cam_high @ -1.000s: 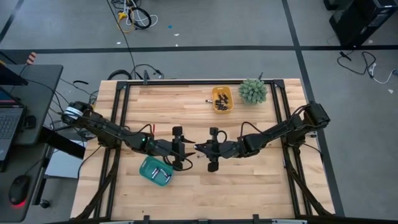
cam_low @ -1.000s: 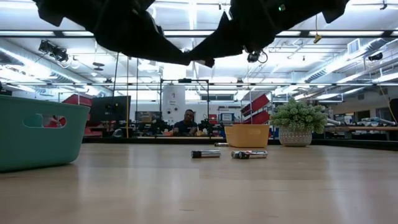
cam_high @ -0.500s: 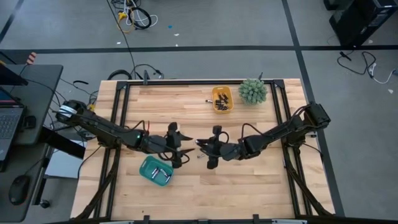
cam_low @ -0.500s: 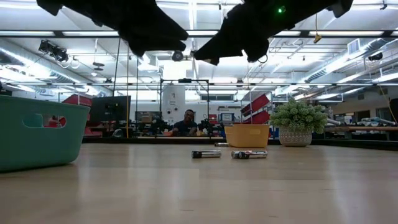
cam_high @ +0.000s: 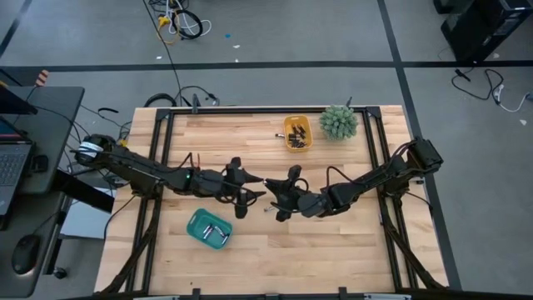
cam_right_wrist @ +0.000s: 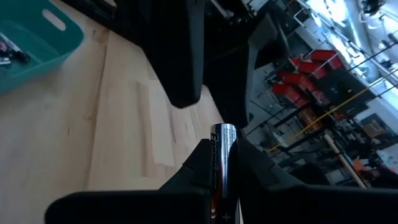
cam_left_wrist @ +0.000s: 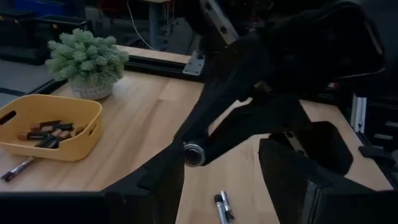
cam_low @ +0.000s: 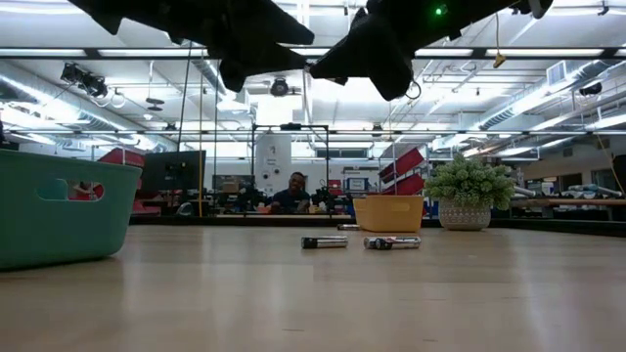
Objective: Sort batteries
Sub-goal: Put the silver battery into the green bin
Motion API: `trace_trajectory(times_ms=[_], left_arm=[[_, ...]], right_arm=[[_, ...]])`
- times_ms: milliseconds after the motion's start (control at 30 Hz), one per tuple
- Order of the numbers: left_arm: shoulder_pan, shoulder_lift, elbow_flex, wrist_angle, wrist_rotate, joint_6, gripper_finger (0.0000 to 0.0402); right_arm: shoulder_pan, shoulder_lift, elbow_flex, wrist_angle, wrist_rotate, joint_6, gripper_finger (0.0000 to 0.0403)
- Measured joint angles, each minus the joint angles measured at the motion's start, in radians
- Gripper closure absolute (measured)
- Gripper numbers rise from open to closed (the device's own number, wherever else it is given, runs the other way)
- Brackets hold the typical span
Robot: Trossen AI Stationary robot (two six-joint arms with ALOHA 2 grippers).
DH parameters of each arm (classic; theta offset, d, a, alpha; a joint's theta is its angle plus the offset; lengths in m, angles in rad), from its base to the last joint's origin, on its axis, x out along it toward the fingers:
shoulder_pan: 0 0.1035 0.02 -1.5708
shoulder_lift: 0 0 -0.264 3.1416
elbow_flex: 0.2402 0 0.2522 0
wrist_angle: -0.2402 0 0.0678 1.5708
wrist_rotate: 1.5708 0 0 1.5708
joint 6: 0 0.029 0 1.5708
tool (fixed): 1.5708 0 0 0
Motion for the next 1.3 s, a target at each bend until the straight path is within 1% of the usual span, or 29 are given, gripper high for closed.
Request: trace_trajectory(times_ms=[200, 333, 400, 933, 1067, 1167, 1300], left_arm=[[0.018, 0.001, 0.000, -0.015, -0.009, -0.001, 0.0199], [0.018, 0.001, 0.000, 0.008, -0.068, -0.002, 0.0199], [0.019, 0.001, 0.000, 0.004, -0.080, -0.003, 0.0199], [0.019, 0.001, 0.000, -0.001, -0.074, 0.000, 0.0200], [0.022, 0.017, 0.000, 0.038, -0.073, 0.027, 0.0201], [0.024, 0.027, -0.001, 0.061, -0.071, 0.032, 0.0212], [0.024, 0.029, -0.001, 0.054, -0.070, 0.031, 0.0249]], right_arm=[[0.000, 0.000, 0.000, 0.029, 0.001, -0.031, 0.0370], [0.000, 0.000, 0.000, 0.040, 0.001, -0.044, 0.0370], [0.000, 0.000, 0.000, 0.045, 0.001, -0.050, 0.0370], [-0.001, 0.000, 0.000, 0.060, 0.001, -0.052, 0.0370], [-0.001, 0.000, -0.001, 0.064, 0.004, -0.052, 0.0370], [-0.002, 0.000, -0.002, 0.063, 0.007, -0.052, 0.0370], [-0.002, 0.000, -0.002, 0.061, 0.012, -0.052, 0.0370]])
